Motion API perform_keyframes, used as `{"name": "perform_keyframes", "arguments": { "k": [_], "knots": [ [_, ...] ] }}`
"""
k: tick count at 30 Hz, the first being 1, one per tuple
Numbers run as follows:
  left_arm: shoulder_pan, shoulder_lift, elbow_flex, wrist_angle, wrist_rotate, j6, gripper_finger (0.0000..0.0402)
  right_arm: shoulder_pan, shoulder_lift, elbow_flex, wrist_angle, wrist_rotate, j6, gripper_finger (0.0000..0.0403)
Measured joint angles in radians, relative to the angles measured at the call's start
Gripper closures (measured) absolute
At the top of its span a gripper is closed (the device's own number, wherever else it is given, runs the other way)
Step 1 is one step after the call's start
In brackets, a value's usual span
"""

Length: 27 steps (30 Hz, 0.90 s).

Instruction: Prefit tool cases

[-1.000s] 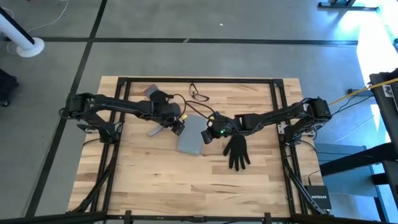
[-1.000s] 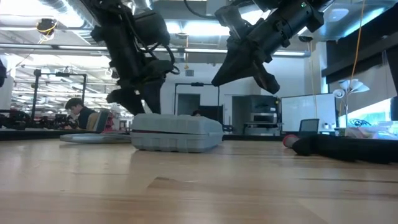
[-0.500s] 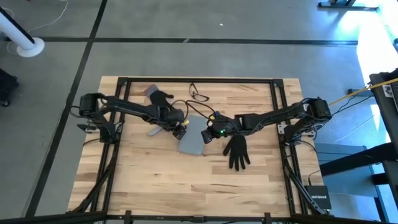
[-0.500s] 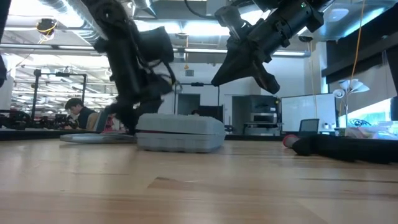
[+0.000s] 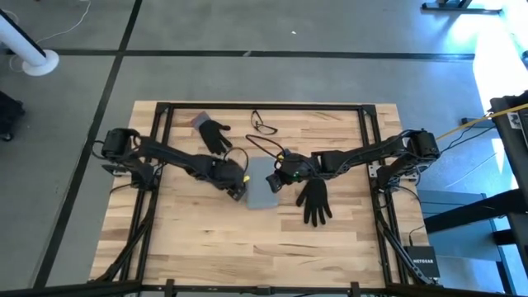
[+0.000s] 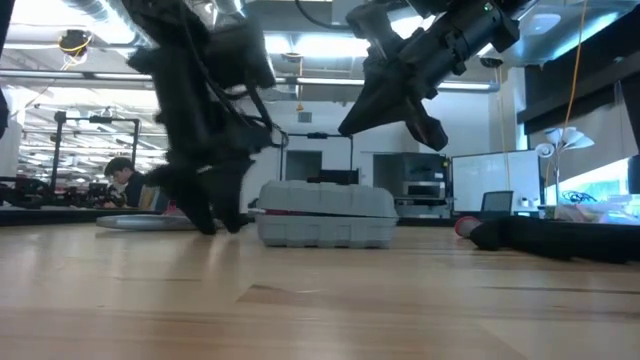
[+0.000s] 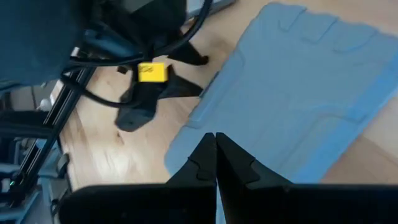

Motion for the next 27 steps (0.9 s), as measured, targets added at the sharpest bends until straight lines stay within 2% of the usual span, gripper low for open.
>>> {"name": "perform_keyframes", "arguments": {
  "k": [3,7,9,11,14,16,18,19,24,27],
  "knots": [
    [-0.045,-0.067,0.0,-0.065,-0.069,-0.037,0.0188,0.01,-0.005,0.0,-0.004,-0.001,-0.021,0.0403],
    [-0.119,-0.127,0.001,-0.151,-0.222,-0.122,0.0188,0.026,-0.005,0.0,-0.019,-0.034,-0.022,0.0403],
    [-0.158,-0.13,0.001,-0.145,-0.279,-0.157,0.0189,0.033,-0.005,0.0,-0.016,-0.034,-0.022,0.0403],
    [-0.188,-0.106,-0.013,-0.055,-0.298,-0.176,0.0201,0.037,-0.005,0.0,-0.02,-0.034,-0.029,0.0403],
    [-0.208,-0.044,-0.05,0.039,-0.299,-0.23,0.0245,0.034,-0.005,0.0,-0.017,-0.027,-0.044,0.0403],
    [-0.21,-0.008,-0.06,0.067,-0.296,-0.286,0.0297,0.03,-0.005,0.0,-0.025,-0.026,-0.044,0.0403],
    [-0.213,0.013,-0.069,0.102,-0.297,-0.294,0.0362,0.025,-0.006,0.0,-0.044,-0.036,-0.044,0.0403],
    [-0.215,0.02,-0.072,0.129,-0.299,-0.285,0.038,0.025,-0.006,0.0,-0.069,-0.045,-0.044,0.0403],
    [-0.21,0.075,-0.08,0.278,-0.327,-0.199,0.0398,0.024,-0.006,0.0,-0.185,-0.049,-0.044,0.0403],
    [-0.197,0.091,-0.078,0.328,-0.331,-0.197,0.0399,0.017,-0.006,0.0,-0.21,-0.025,-0.043,0.0403]
  ]
}}
